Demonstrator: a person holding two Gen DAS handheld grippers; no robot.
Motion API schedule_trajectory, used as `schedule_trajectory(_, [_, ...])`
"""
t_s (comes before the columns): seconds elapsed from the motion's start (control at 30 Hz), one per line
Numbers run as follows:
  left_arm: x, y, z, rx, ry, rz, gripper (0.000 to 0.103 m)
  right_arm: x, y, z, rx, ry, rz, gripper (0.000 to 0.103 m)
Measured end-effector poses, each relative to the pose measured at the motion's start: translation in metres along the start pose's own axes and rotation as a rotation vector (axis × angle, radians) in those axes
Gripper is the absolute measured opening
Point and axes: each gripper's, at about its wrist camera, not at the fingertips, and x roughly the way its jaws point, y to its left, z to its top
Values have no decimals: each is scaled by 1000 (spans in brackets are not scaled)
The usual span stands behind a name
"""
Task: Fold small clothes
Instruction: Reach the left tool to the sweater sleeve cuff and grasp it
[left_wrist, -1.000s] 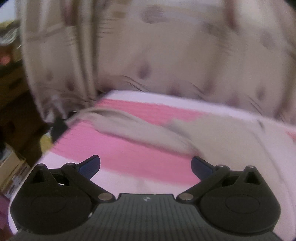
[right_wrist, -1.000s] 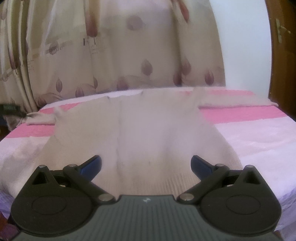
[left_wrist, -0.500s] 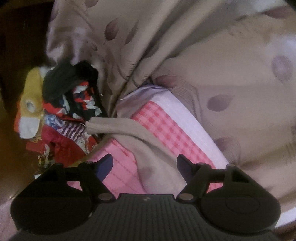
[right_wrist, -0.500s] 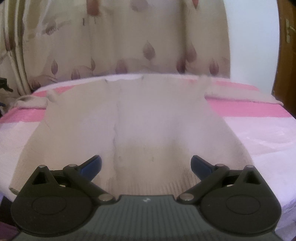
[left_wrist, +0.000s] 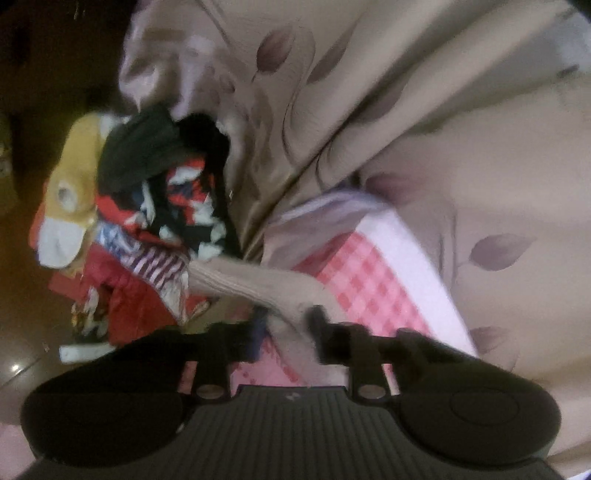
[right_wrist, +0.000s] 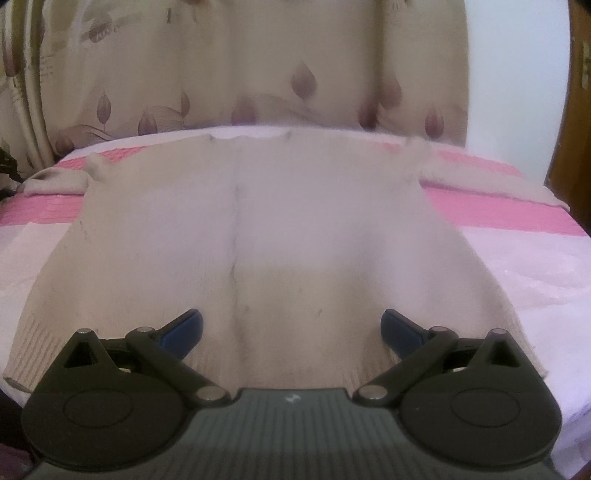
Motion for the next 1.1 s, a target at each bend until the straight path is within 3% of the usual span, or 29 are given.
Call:
schedule_trajectory(0.17, [-54, 5, -16, -31, -130, -32, 13, -6, 2, 2, -4, -18, 12, 103])
schedule_trajectory(0.3, [-112, 18, -42, -24, -163, -105, 13, -13, 1, 2, 7, -40, 22, 103])
schedule_trajectory(0.57, [-178, 84, -88, 38, -157, -185, 13, -31, 2, -4, 2, -71, 55, 103])
schedule_trajectory(0.73, [-193, 122, -104, 57, -108, -111, 13, -40, -7, -5, 34, -88, 51, 103])
schedule_trajectory(0.8, [-199, 127, -108, 63, -90, -126, 13, -40, -8, -6, 45, -85, 51, 103])
schedule_trajectory(0.83, [-202, 128, -110, 64, -73, -146, 20, -41, -9, -7, 49, -82, 53, 103])
schedule_trajectory(0.87, [-203, 127, -111, 58, -56, -171, 41, -41, -8, -7, 51, -81, 53, 103])
schedule_trajectory(0.9, [-203, 125, -111, 42, -52, -192, 56, -41, -7, -7, 52, -81, 54, 103])
schedule_trajectory(0.93, [-202, 122, -111, 22, -60, -196, 83, -42, -7, -7, 50, -82, 56, 103])
schedule_trajectory(0.97, [-201, 120, -112, 5, -73, -194, 101, -42, -6, -7, 46, -82, 60, 103])
schedule_trajectory(1.1, [-176, 103, -107, -73, -48, -244, 102, -43, -2, -10, 29, -81, 66, 103])
